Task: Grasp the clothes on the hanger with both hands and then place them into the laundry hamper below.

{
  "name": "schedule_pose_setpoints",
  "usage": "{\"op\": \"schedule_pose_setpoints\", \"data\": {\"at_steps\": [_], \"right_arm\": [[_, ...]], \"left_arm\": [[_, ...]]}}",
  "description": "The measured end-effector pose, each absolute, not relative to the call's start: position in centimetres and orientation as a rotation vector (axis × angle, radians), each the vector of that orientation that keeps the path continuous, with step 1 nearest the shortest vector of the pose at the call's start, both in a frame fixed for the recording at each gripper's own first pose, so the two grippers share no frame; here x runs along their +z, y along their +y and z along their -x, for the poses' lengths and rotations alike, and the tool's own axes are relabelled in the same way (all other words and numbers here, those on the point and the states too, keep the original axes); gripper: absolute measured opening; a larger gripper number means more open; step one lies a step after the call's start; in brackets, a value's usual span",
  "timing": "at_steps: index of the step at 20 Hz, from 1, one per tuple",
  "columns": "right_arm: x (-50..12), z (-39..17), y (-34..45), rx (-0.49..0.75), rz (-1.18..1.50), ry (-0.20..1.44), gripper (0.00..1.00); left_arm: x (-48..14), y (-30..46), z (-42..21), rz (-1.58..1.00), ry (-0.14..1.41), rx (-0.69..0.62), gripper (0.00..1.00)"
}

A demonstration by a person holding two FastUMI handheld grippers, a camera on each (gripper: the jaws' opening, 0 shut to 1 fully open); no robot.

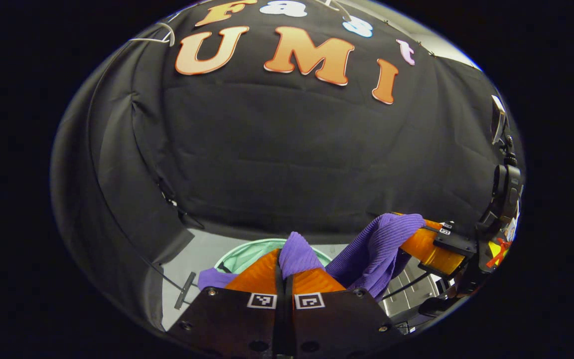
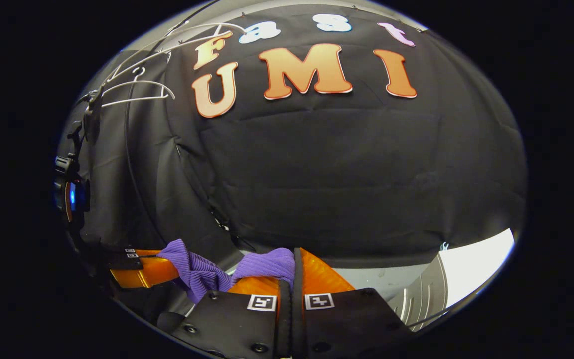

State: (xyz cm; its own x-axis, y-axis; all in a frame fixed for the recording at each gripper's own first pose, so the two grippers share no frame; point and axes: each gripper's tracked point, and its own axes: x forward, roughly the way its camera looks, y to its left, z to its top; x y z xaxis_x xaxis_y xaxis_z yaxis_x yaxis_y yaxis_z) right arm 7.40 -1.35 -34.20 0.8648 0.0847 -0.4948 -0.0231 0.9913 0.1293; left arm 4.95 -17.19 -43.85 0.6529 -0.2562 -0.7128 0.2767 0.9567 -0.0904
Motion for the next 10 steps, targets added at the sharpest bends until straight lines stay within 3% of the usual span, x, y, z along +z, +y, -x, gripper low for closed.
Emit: {"op": "schedule_pose_setpoints", "data": {"at_steps": [10], "right_arm": [[-46.9,-6.1,-1.3,0.029,-0.128,0.731,0.08]], "left_arm": [[-54.0,-15.1,-2.3,-0.014,1.035,-0.248,0.0]]}}
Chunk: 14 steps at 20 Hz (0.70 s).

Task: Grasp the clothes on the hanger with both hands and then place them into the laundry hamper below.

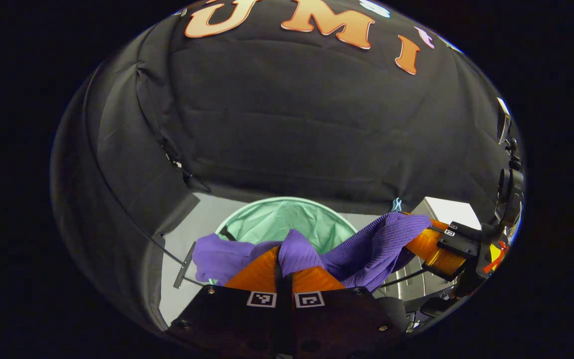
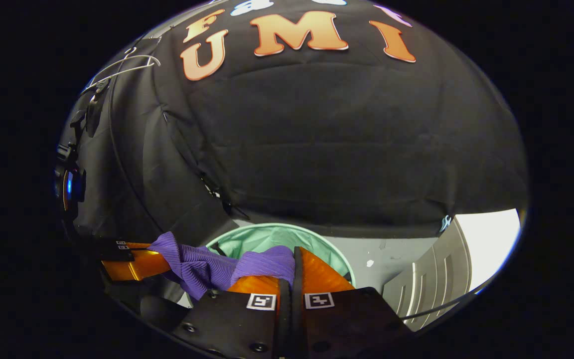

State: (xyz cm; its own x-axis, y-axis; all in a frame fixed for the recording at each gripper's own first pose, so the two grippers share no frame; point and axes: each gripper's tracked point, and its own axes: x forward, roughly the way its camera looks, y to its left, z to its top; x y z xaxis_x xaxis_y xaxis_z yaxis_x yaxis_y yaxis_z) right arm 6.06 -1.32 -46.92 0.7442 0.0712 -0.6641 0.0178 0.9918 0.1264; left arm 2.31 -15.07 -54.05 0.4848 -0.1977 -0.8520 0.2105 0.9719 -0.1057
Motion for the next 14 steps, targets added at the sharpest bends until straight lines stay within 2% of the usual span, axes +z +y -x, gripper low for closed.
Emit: {"op": "schedule_pose_setpoints", "data": {"at_steps": [6,14], "right_arm": [[-53.9,-5.5,-1.1,0.013,-0.129,0.864,0.08],[-59.1,-3.8,-1.7,-0.016,-0.101,0.979,0.08]], "left_arm": [[-58.7,-13.7,0.0,-0.023,1.178,-0.192,0.0],[-61.9,-12.2,2.7,-0.081,1.315,-0.133,0.01]]}}
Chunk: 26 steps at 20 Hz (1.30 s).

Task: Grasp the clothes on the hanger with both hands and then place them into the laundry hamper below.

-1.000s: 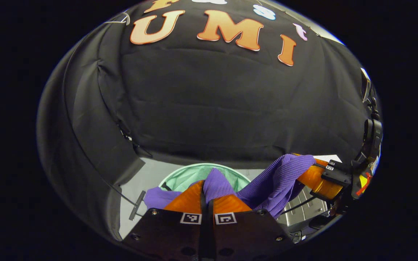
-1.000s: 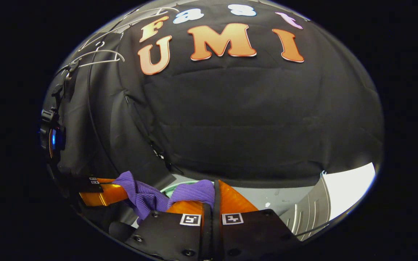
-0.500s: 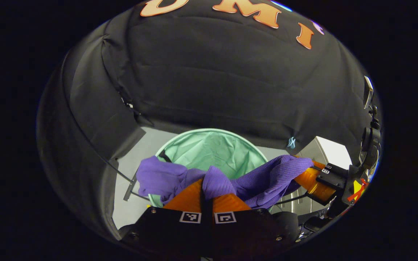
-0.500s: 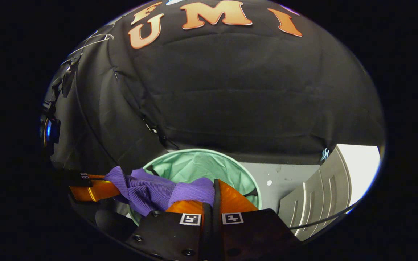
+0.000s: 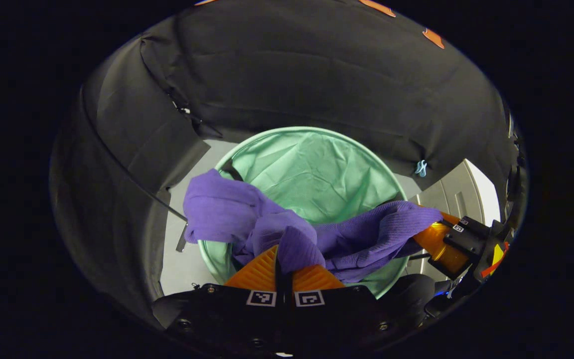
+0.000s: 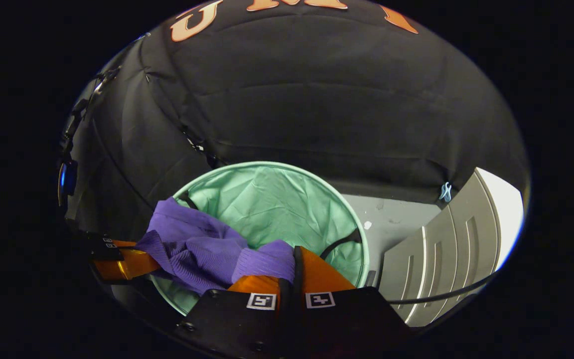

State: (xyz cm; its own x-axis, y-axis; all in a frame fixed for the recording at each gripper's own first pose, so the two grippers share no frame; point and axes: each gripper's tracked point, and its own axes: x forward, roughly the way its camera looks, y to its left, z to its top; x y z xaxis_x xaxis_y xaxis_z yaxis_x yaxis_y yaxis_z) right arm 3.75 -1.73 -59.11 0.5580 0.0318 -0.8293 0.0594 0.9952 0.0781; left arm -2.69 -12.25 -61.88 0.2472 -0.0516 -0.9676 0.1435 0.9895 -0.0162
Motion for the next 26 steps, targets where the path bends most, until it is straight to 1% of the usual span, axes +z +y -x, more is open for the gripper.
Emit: {"op": "schedule_pose_setpoints", "data": {"at_steps": [2,3,4,5,6,7,8,9,10,11,12,13,14,15,16,17,18,19,21,22,23,26], "right_arm": [[-59.8,-3.0,-2.4,-0.039,-0.087,1.005,0.1],[-60.1,-2.8,-2.5,-0.042,-0.087,1.019,0.14],[-60.5,-2.4,-2.3,-0.033,-0.099,1.037,0.17],[-60.3,-2.0,-2.0,-0.025,-0.119,1.043,0.23],[-60.2,-2.0,-2.0,-0.029,-0.126,1.044,0.23],[-60.0,-2.0,-2.0,-0.024,-0.136,1.036,0.34],[-59.6,-2.2,-2.1,-0.026,-0.141,1.022,0.31],[-59.1,-2.4,-2.3,-0.03,-0.141,1.008,0.45],[-58.7,-2.7,-2.5,-0.033,-0.141,0.994,0.39],[-58.5,-2.8,-2.7,-0.038,-0.139,0.987,0.58],[-58.0,-2.9,-3.0,-0.045,-0.137,0.98,0.51],[-57.7,-2.9,-3.5,-0.061,-0.133,0.971,0.6],[-57.2,-3.0,-3.8,-0.069,-0.133,0.959,0.6],[-56.7,-2.9,-3.8,-0.061,-0.138,0.946,0.62],[-55.9,-3.0,-4.1,-0.061,-0.14,0.922,0.64],[-54.9,-2.9,-4.5,-0.062,-0.149,0.893,0.65],[-53.8,-2.9,-4.6,-0.068,-0.161,0.862,0.77],[-52.6,-2.9,-5.1,-0.083,-0.171,0.833,0.79],[-50.6,-2.6,-6.4,-0.107,-0.174,0.794,0.99],[-49.5,-2.6,-7.0,-0.118,-0.157,0.776,0.93],[-48.2,-2.7,-7.8,-0.136,-0.139,0.751,0.99],[-43.6,-2.9,-9.1,-0.166,-0.121,0.658,0.99]], "left_arm": [[-62.2,-11.8,2.8,-0.107,1.33,-0.116,0.02],[-62.3,-11.6,3.1,-0.111,1.339,-0.113,0.04],[-62.4,-11.8,3.3,-0.101,1.345,-0.114,0.04],[-62.3,-12.3,3.3,-0.07,1.35,-0.125,0.1],[-62.3,-13.2,3.8,-0.03,1.361,-0.14,0.07],[-61.9,-13.4,4.1,-0.007,1.373,-0.138,0.11],[-62.5,-13.5,4.4,0.008,1.375,-0.138,0.15],[-62.5,-13.2,4.4,0.007,1.373,-0.134,0.26],[-62.3,-12.7,4.2,-0.003,1.37,-0.131,0.4],[-62.1,-12.4,4.0,-0.022,1.368,-0.128,0.55],[-61.7,-11.9,4.0,-0.042,1.364,-0.122,0.69],[-61.5,-11.7,3.9,-0.05,1.36,-0.119,0.83],[-61.9,-11.7,3.8,-0.058,1.356,-0.108,0.78],[-61.6,-11.5,3.6,-0.063,1.345,-0.107,0.79],[-61.2,-11.5,3.5,-0.065,1.336,-0.102,0.82],[-60.9,-11.5,3.6,-0.065,1.328,-0.092,0.91],[-60.5,-11.4,3.5,-0.067,1.319,-0.09,1.0],[-60.1,-11.3,3.3,-0.074,1.306,-0.09,0.98],[-58.2,-11.4,2.7,-0.085,1.257,-0.091,0.98],[-57.2,-11.6,2.2,-0.085,1.226,-0.093,0.98],[-55.9,-11.7,1.7,-0.081,1.194,-0.095,0.99],[-52.1,-12.1,-0.2,-0.067,1.07,-0.092,0.98]]}}
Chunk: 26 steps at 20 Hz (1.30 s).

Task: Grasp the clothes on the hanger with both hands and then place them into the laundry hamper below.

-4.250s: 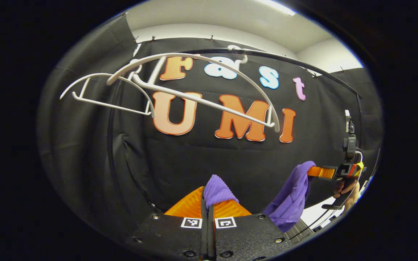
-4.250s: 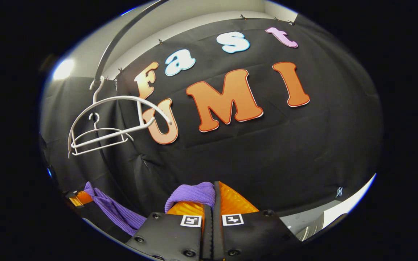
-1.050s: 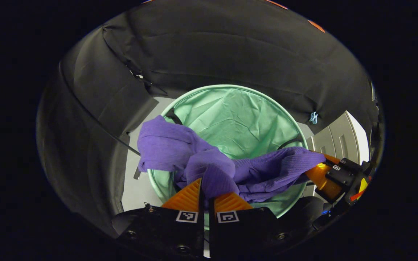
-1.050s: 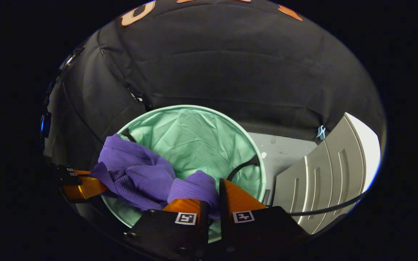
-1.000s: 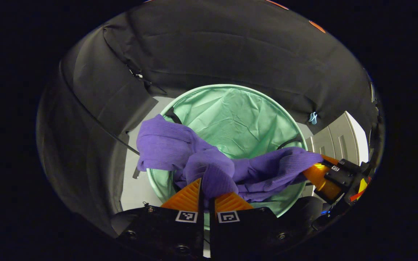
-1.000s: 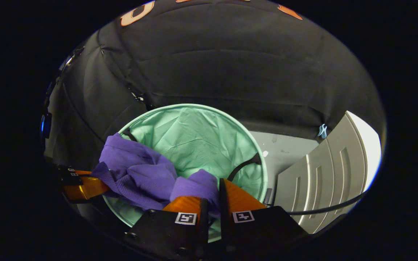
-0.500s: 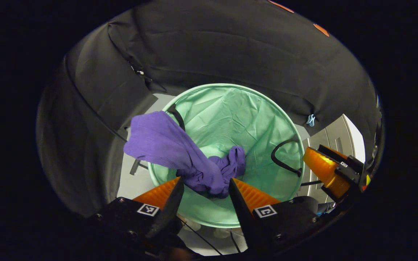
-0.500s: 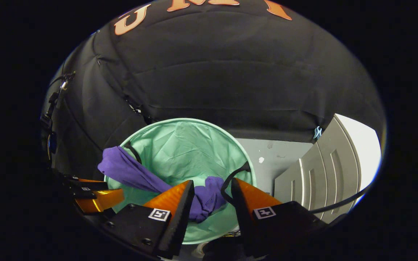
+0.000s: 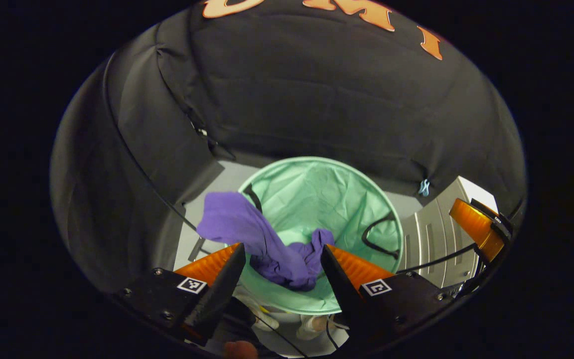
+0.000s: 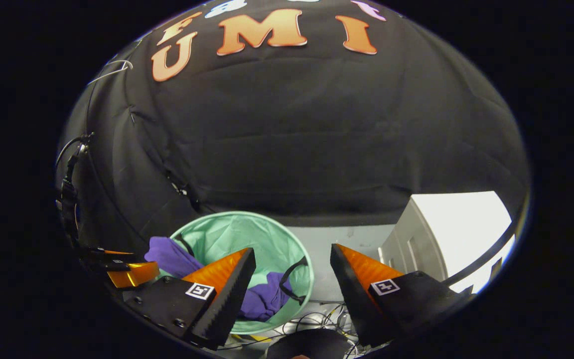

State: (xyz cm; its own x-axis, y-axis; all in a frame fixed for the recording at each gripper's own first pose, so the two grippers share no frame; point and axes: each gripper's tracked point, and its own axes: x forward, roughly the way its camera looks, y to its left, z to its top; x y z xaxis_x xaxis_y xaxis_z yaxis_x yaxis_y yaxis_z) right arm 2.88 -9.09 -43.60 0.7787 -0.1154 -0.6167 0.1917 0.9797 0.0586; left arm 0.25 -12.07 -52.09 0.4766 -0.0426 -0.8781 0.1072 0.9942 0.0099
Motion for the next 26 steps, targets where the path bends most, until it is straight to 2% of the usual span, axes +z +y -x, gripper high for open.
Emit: {"op": "schedule_pose_setpoints", "data": {"at_steps": [8,15,16,19,20,21,22,23,26], "right_arm": [[-31.1,-1.9,-10.1,-0.179,-0.085,0.413,0.98],[-23.2,0.4,-10.8,-0.195,-0.074,0.29,0.98],[-21.2,1.0,-11.2,-0.199,-0.072,0.273,0.89],[-18.5,1.8,-11.4,-0.21,-0.072,0.231,0.89],[-17.7,2.2,-11.4,-0.213,-0.075,0.218,0.98],[-17.1,2.5,-11.5,-0.217,-0.072,0.203,0.89],[-16.3,2.9,-11.5,-0.22,-0.064,0.187,0.89],[-15.6,3.2,-11.6,-0.223,-0.052,0.173,1.0],[-13.6,4.1,-11.4,-0.224,-0.051,0.138,0.98]], "left_arm": [[-40.5,-13.0,-3.4,-0.049,0.774,-0.132,0.98],[-31.7,-12.5,-4.8,-0.031,0.555,-0.145,0.97],[-31.4,-12.9,-4.9,-0.033,0.518,-0.145,0.96],[-28.5,-13.0,-4.6,-0.037,0.446,-0.152,0.96],[-27.4,-13.1,-4.3,-0.039,0.427,-0.155,0.96],[-26.5,-13.1,-4.1,-0.041,0.407,-0.157,0.96],[-25.8,-13.1,-4.2,-0.041,0.386,-0.159,0.96],[-25.0,-13.1,-4.1,-0.038,0.366,-0.16,0.96],[-22.5,-13.2,-3.2,-0.024,0.312,-0.171,0.93]]}}
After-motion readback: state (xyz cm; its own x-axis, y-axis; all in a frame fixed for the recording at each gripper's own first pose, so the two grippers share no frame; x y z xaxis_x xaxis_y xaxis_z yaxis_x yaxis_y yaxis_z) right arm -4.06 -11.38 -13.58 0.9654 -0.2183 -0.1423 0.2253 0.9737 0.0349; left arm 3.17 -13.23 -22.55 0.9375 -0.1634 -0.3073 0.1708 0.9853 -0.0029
